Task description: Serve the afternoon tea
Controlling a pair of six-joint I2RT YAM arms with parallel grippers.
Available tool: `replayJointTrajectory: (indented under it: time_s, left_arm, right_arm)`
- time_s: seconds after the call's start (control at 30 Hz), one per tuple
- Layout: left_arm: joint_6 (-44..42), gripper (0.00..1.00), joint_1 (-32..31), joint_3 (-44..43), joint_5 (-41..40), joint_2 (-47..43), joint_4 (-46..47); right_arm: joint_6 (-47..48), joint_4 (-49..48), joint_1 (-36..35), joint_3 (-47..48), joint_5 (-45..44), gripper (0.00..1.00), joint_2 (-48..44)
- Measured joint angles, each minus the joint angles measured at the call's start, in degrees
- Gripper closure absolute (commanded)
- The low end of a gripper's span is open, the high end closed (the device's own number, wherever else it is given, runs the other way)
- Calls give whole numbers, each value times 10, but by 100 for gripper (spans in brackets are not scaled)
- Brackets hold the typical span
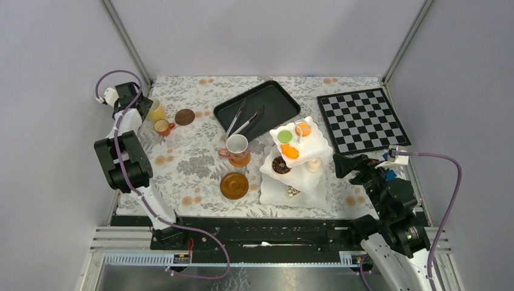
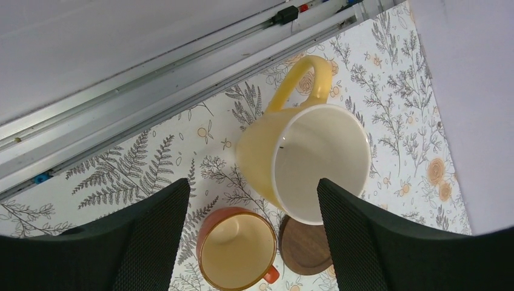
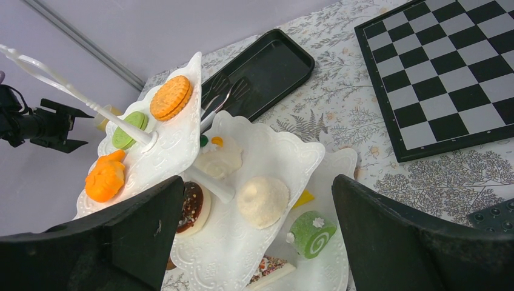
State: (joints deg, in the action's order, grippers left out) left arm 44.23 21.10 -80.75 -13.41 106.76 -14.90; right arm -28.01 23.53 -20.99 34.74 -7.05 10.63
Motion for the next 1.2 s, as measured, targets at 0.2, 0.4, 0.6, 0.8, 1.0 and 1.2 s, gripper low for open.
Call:
replayJointTrajectory:
  time_s: [0.2, 0.4, 0.6, 0.8, 1.0, 1.2]
  left_arm:
    - [28, 42, 0, -27, 4, 27, -5]
    - [55, 56, 1, -77, 22, 83, -15]
    - [73, 74, 1, -92, 30, 109, -27]
    - [79, 88, 3, -97, 32, 109, -47]
    - [79, 100, 3, -119, 52, 109, -66]
    - [88, 100, 2, -134, 83, 89, -93]
  right_arm:
    - [0, 0, 0, 0, 0, 2, 0]
    - [2, 2, 0, 0, -7, 2, 0]
    - [3, 8, 0, 0, -15, 2, -1]
    - [3, 13, 0, 0, -20, 2, -2]
    - [3, 14, 0, 3, -22, 2, -3]
    - [3, 14, 0, 3, -22, 2, -9]
